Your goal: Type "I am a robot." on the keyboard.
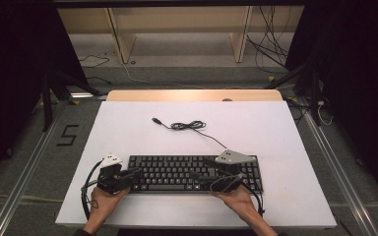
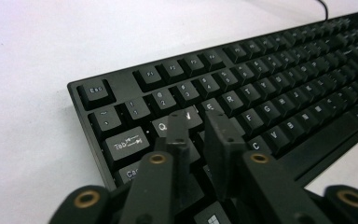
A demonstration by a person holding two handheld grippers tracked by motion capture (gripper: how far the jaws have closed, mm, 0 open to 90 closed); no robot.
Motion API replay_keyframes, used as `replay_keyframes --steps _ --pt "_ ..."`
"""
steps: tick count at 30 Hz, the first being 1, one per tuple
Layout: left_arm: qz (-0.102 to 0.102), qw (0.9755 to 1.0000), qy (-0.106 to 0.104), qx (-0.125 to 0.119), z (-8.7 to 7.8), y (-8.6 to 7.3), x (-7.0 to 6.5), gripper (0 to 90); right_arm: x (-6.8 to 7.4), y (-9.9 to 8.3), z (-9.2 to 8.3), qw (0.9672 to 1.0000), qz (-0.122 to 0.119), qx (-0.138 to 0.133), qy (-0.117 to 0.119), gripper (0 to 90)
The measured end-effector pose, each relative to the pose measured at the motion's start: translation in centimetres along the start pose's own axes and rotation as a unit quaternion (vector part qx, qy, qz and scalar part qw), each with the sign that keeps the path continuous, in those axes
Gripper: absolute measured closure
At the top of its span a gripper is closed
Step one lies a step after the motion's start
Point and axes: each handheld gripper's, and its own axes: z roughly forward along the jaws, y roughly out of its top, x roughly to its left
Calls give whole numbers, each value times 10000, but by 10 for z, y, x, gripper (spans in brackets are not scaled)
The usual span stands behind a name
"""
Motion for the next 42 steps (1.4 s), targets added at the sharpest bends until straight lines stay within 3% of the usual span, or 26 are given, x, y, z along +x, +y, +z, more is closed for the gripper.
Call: replay_keyframes --steps 10,28,34,42 --pt "91 9998 108 172 5 -1 2 886 2 -1 -2 10000 -40 -29 26 304" --pt "185 9994 68 281 9 -2 2 888 4 -1 -2 10000 -63 -12 57 305" --pt "232 9994 34 244 8 -1 1 849 4 -1 -2 10000 -54 -30 50 305" --pt "217 9997 -45 -30 0 2 -1 784 4 -1 -2 10000 -51 -43 52 305"
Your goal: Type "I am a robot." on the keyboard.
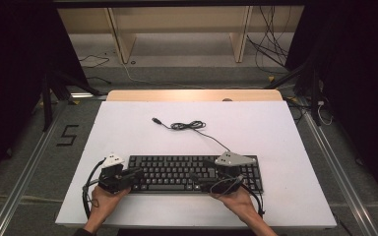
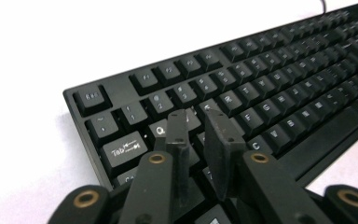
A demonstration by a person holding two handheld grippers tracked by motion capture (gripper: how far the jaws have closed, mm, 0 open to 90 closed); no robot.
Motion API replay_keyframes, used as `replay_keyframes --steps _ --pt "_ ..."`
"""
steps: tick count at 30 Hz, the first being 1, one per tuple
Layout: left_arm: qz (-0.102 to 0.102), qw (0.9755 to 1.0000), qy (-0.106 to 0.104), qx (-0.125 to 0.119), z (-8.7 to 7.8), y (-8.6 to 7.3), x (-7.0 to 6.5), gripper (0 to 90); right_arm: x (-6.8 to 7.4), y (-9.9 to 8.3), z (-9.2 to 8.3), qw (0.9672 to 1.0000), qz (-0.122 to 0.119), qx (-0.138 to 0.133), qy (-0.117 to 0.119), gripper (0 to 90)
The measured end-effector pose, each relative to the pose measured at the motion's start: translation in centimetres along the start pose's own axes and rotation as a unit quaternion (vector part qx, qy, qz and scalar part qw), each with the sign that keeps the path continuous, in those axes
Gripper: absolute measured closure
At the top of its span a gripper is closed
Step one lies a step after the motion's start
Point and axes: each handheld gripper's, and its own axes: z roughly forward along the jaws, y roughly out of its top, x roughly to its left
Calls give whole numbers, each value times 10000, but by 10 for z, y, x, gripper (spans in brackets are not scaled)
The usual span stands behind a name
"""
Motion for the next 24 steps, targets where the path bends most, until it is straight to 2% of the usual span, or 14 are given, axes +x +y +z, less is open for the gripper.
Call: replay_keyframes --steps 9,15,18,20,24 --pt "-8 9999 -115 -121 -6 0 -2 703 1 0 1 10000 -19 10 16 305" --pt "-56 9996 -169 -198 -9 1 -4 591 2 0 2 10000 -19 9 23 305" --pt "-106 9993 -230 -282 -11 1 -4 503 3 -1 4 10000 -34 37 59 306" --pt "-120 9990 -205 -383 -13 1 -5 458 4 -1 6 9999 -57 64 76 306" --pt "-80 9978 -299 -583 -17 1 -6 398 7 -1 9 9999 -73 102 104 305"
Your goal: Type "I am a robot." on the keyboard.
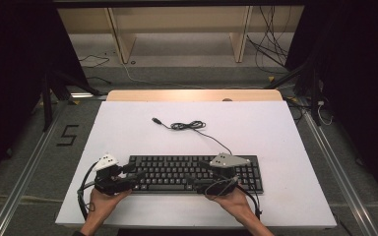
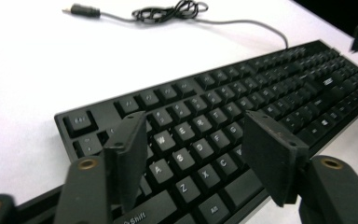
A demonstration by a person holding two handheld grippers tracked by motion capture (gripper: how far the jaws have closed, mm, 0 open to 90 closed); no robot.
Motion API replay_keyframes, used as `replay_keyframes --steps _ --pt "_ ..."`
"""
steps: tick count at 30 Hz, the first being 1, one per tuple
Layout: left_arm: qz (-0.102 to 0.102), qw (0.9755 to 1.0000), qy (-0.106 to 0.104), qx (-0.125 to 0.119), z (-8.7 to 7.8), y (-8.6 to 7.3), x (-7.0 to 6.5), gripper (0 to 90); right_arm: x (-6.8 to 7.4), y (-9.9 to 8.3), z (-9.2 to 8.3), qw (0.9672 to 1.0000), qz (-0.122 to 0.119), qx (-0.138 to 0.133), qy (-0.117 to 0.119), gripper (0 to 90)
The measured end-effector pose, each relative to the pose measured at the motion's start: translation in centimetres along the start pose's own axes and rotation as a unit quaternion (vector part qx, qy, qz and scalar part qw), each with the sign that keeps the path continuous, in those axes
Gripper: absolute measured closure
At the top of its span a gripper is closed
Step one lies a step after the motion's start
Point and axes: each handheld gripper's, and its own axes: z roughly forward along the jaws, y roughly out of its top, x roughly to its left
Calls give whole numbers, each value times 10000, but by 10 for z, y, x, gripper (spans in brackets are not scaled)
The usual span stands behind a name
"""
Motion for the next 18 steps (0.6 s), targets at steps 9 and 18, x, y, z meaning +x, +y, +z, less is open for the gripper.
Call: replay_keyframes --steps 9,18 --pt "97 9987 -171 -474 -11 2 -5 363 6 -1 10 9999 -90 108 76 323" --pt "141 9970 -278 -702 -15 3 -8 330 13 -1 22 9989 -219 326 236 498"
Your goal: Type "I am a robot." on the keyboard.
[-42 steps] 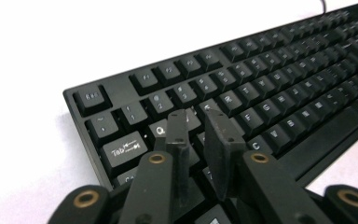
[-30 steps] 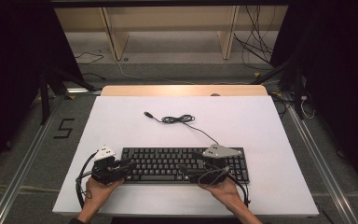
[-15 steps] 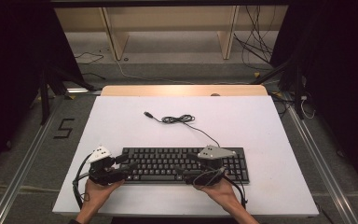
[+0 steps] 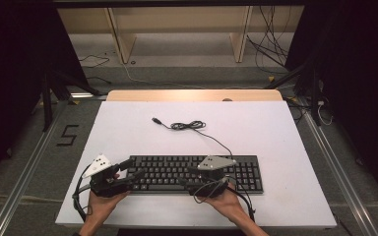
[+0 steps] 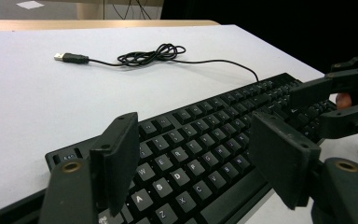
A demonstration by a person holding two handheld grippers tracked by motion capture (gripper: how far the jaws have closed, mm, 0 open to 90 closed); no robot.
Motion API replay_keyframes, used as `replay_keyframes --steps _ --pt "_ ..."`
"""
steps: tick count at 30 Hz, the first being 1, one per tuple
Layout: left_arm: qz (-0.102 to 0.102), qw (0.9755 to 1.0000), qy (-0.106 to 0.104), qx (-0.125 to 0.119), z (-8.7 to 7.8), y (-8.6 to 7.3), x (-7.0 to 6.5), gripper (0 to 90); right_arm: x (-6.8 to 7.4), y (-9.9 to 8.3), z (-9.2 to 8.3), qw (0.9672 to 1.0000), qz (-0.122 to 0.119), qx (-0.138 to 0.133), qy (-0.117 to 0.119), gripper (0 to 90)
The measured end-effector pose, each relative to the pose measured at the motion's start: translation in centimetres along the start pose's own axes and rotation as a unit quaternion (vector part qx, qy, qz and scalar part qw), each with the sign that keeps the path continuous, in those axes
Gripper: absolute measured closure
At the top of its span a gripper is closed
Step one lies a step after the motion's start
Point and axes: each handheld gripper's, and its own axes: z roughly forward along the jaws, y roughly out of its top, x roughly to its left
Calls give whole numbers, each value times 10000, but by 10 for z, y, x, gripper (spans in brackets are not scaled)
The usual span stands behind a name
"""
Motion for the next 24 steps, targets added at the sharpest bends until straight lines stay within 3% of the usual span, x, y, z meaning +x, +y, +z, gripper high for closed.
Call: replay_keyframes --steps 12,24 --pt "-40 10000 -28 65 2 0 0 292 4 -5 21 9983 -146 547 101 805" --pt "-81 9999 -61 88 2 -1 0 288 4 -8 32 9961 -238 848 19 900"
